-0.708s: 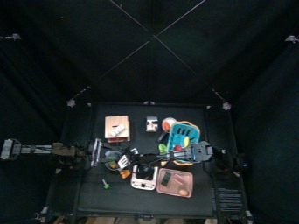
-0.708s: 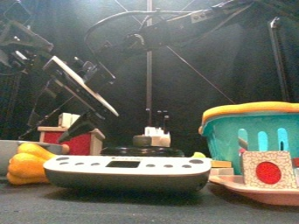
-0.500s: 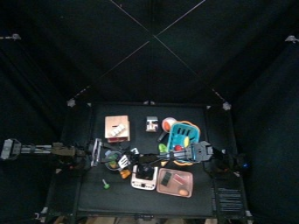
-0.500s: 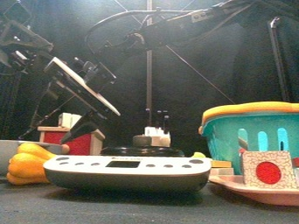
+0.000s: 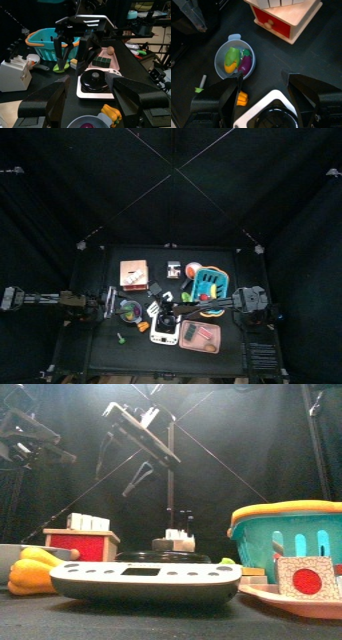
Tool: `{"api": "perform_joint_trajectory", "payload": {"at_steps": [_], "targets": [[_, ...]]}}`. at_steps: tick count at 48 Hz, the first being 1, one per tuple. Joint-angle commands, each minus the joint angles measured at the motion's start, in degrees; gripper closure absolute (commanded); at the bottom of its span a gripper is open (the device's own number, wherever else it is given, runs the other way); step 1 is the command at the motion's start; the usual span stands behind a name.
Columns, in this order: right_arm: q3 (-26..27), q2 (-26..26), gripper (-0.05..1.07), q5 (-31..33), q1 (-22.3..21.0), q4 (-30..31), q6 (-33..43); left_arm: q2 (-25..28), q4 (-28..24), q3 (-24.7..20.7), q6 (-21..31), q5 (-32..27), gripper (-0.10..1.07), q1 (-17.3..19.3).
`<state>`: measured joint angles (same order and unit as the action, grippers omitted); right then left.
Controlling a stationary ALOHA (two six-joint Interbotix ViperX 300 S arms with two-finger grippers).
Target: Grab hammer
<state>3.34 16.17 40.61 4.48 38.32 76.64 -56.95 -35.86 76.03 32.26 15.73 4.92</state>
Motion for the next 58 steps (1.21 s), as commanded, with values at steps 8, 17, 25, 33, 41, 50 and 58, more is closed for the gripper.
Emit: {"api": "perform_joint_trajectory", "payload": {"at_steps": [8, 17, 25, 33, 41, 50, 58], "targets": [[-6.5, -9.76, 0.09, -0.26, 1.05, 1.41, -0.09, 0.18, 0.09, -0.62, -0.09, 0.18, 0.05, 0.0], [-12.57, -16.52, 0.09, 2.2, 2.02, 1.32, 0.0, 0.18, 0.09, -0.53, 0.0, 0.09, 0.05, 0.18], [-18.9, -23.29, 0.1, 6.24, 3.43, 0.79, 0.18, 0.18, 0.26, -0.44, -0.09, 0.0, 0.05, 0.26], [-25.75, -30.06, 0.1, 8.44, 4.13, 0.35, 0.35, 0.09, 0.26, -0.18, 0.0, 0.0, 0.05, 0.26], [-33.93, -37.71, 0.1, 8.44, 3.69, -1.67, 0.7, 0.18, 0.26, -0.09, 0.0, 0.0, 0.05, 0.26], [-43.33, -48.25, 0.15, 7.82, 3.69, -5.27, 0.7, 0.26, 0.62, -0.09, 0.09, 0.0, 0.05, 0.35], [-51.68, -55.9, 0.18, 4.83, 2.55, -6.77, 0.53, 0.62, 1.14, -0.09, 0.0, -0.09, 0.05, 0.26]]}}
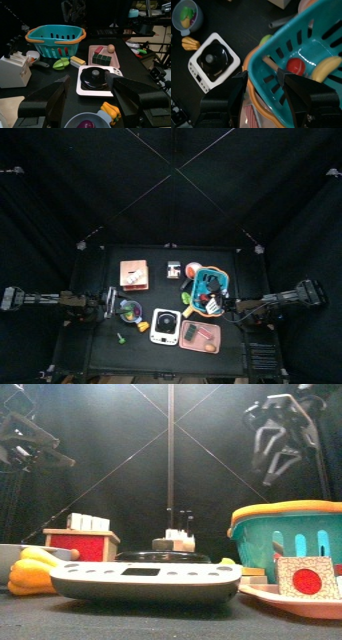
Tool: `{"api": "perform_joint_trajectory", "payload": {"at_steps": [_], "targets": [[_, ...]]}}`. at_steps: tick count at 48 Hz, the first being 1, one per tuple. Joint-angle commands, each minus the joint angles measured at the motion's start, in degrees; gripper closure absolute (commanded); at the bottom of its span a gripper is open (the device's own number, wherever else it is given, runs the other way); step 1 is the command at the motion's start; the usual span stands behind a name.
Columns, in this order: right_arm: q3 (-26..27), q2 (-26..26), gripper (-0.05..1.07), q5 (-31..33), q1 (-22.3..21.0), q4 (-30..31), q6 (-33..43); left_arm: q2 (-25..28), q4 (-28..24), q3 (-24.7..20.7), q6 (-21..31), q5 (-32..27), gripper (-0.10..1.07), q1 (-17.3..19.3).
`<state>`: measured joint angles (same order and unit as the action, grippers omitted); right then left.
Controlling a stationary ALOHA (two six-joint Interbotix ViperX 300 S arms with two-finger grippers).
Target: Grab hammer
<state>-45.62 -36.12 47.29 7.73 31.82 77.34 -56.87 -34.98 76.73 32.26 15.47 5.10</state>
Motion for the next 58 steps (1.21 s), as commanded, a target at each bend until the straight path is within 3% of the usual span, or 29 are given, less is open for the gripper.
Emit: {"api": "perform_joint_trajectory", "payload": {"at_steps": [1, 7, 15, 26, 37, 58], "targets": [[-3.43, -4.13, 0.18, -2.37, -1.05, -0.26, -0.26, 0.53, 0.26, -0.79, 0.0, 0.26, 0.05, 0.09], [-6.68, -5.36, 0.19, -5.45, -3.52, 0.18, -0.7, 0.53, 0.09, -0.88, -0.09, 0.26, 0.05, 0.18], [-8.79, -3.16, 0.19, -7.91, -6.24, 2.29, -0.79, 0.53, -0.53, -1.23, -0.26, 0.18, 0.05, 0.26], [-10.9, 1.32, 0.19, -10.37, -5.71, 6.24, -0.79, 0.53, -2.99, -1.32, -1.14, 0.18, 0.05, 3.34], [-11.87, 2.55, 0.19, -10.9, -5.45, 8.7, -0.79, 0.53, -2.72, -1.05, -4.92, 0.26, 0.05, 6.59], [-11.95, 6.06, 0.19, -15.47, -2.99, 9.05, -2.64, 0.53, -2.11, -0.97, -6.15, 0.26, 0.05, 6.77]]}}
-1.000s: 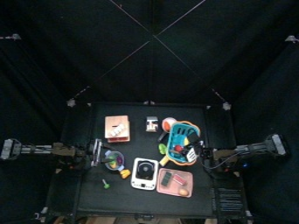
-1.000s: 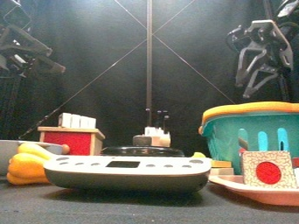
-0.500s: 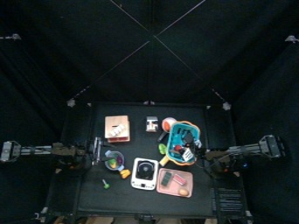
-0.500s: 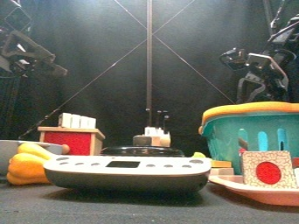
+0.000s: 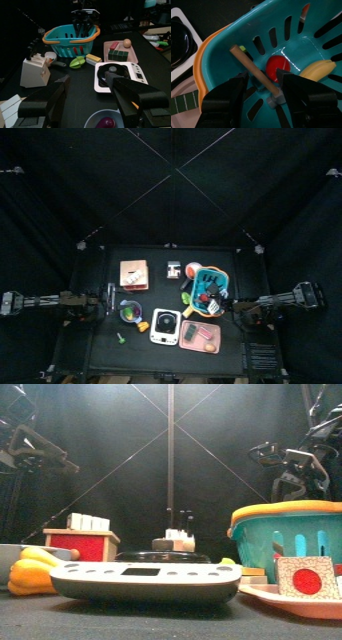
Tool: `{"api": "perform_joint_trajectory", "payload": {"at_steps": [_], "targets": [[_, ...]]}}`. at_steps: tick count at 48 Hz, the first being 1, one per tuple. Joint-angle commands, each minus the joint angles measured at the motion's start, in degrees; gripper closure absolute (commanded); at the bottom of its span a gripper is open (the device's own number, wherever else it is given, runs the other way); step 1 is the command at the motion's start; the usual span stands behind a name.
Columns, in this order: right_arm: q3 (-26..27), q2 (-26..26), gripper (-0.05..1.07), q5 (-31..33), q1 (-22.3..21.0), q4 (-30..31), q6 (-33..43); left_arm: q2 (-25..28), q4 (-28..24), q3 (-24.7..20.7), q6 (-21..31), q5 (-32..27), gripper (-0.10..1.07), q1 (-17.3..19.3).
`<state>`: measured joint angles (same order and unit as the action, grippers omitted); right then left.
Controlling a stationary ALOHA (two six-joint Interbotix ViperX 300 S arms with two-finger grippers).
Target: Grab hammer
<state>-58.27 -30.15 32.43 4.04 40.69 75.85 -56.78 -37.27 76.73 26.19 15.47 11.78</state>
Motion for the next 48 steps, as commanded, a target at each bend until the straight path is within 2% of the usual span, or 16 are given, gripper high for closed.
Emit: {"api": "perform_joint_trajectory", "payload": {"at_steps": [1, 8, 23, 28, 48], "targets": [[0.79, 0.18, 0.19, -0.53, 0.88, 0.09, -1.93, 0.44, 0.18, -0.97, -0.18, 0.26, 0.05, 0.09], [1.32, 0.26, 0.19, 0.35, 1.23, -1.76, -10.46, 0.44, 0.0, -0.88, -0.18, 0.26, 0.05, 0.09], [2.02, -0.53, 0.19, 0.7, -1.76, -7.73, -28.13, 0.44, 0.09, -0.88, -0.18, 0.18, 0.05, 0.18], [2.02, 0.0, 0.19, -0.26, -3.52, -9.23, -29.71, 0.44, 0.09, -0.79, -0.18, 0.18, 0.05, 0.26], [0.53, 2.11, 0.19, -4.39, -4.13, -8.79, -29.71, 0.44, 0.09, -0.79, -0.18, -0.35, 0.05, 0.26]]}}
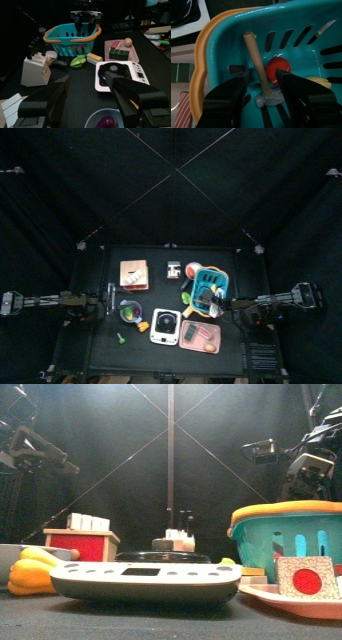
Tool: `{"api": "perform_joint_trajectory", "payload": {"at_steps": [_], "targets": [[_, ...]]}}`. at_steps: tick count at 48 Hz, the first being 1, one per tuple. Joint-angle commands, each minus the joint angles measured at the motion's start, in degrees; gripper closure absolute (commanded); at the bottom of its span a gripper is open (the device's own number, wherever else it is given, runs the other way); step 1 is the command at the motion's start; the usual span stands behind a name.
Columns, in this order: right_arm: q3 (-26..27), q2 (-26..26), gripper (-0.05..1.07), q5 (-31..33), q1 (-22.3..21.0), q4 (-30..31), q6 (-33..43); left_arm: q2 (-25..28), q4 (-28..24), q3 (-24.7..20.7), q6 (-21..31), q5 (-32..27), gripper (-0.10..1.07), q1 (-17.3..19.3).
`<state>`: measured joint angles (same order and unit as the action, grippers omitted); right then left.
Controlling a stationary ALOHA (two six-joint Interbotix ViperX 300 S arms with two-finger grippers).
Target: Grab hammer
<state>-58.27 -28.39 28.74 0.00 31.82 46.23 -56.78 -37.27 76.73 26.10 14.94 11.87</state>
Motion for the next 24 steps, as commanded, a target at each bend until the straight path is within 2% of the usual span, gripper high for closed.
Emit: {"api": "perform_joint_trajectory", "payload": {"at_steps": [1, 24], "targets": [[0.53, 0.62, 0.19, -0.88, -0.09, 0.18, -0.09, 0.44, 0.0, -0.79, -0.09, 0.18, 0.05, 0.18], [0.79, 3.69, 0.19, -2.37, -3.69, 0.26, -0.09, 0.44, 0.0, -0.79, -0.09, 0.18, 0.05, 0.18]]}}
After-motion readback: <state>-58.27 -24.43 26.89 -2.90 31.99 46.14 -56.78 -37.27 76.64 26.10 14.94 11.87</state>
